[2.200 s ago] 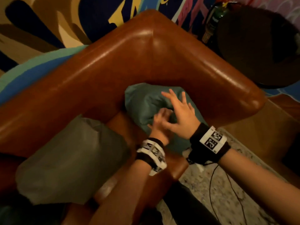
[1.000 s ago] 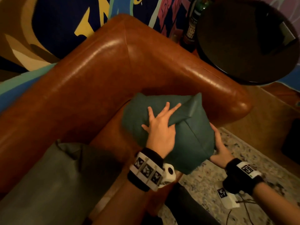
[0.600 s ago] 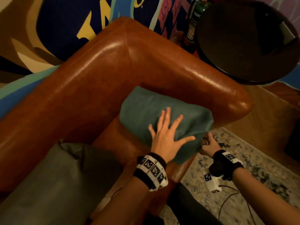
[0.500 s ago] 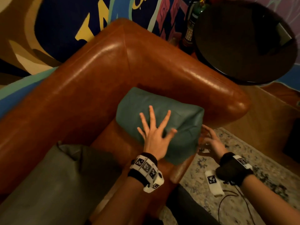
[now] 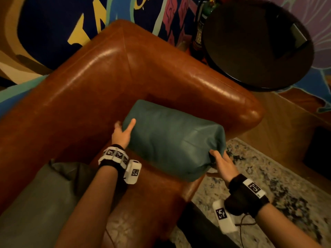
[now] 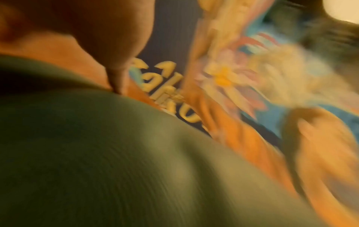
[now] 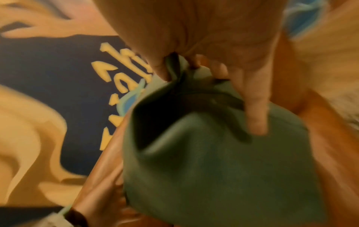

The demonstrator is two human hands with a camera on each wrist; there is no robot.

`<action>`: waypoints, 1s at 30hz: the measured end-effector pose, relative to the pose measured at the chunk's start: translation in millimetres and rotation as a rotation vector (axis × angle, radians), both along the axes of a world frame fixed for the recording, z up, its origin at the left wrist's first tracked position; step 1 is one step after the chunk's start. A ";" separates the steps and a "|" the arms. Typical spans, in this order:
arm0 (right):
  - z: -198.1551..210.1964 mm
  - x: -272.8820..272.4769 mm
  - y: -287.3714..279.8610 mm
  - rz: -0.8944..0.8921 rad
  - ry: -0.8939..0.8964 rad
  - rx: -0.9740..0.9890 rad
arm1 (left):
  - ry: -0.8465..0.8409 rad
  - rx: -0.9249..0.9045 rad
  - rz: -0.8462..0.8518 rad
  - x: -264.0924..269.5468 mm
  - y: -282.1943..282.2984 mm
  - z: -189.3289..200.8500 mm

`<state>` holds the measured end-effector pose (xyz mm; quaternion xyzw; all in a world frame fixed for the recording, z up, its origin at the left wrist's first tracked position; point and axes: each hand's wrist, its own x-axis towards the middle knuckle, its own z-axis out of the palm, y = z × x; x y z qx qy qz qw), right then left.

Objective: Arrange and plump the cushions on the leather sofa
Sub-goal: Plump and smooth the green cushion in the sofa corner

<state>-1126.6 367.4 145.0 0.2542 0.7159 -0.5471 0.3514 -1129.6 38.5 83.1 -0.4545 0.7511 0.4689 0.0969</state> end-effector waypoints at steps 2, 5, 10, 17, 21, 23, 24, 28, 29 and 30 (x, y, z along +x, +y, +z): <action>0.8 9.0 8.2 -0.090 -0.059 -0.079 | 0.095 0.068 -0.019 2.3 2.0 -1.7; 7.3 12.2 23.3 -0.167 -0.100 -0.162 | 0.253 -0.083 -0.128 -1.1 11.8 23.3; 18.5 4.4 36.2 -0.251 -0.077 -0.212 | 0.473 -0.295 -0.185 -1.0 22.3 67.2; -48.0 -3.8 0.9 0.022 -0.247 0.023 | 0.071 -0.067 -0.382 -8.1 11.8 -6.5; -59.1 -2.6 4.0 0.006 -0.216 0.027 | 0.170 0.070 -0.280 -4.4 3.1 -10.5; -58.3 -5.1 11.5 -0.010 -0.183 0.011 | 0.211 0.081 -0.244 -5.4 3.2 -6.0; -55.3 -6.3 13.9 -0.008 -0.151 0.005 | 0.231 0.062 -0.224 -6.9 5.2 -2.0; -39.8 -14.5 24.7 0.023 -0.024 0.017 | 0.260 -0.105 -0.150 -17.1 7.8 8.6; -37.9 -16.9 27.8 0.057 -0.015 0.041 | 0.265 -0.156 -0.132 -20.8 6.9 9.7; -38.0 -18.5 30.7 0.095 -0.004 0.054 | 0.289 -0.199 -0.114 -25.3 8.0 13.3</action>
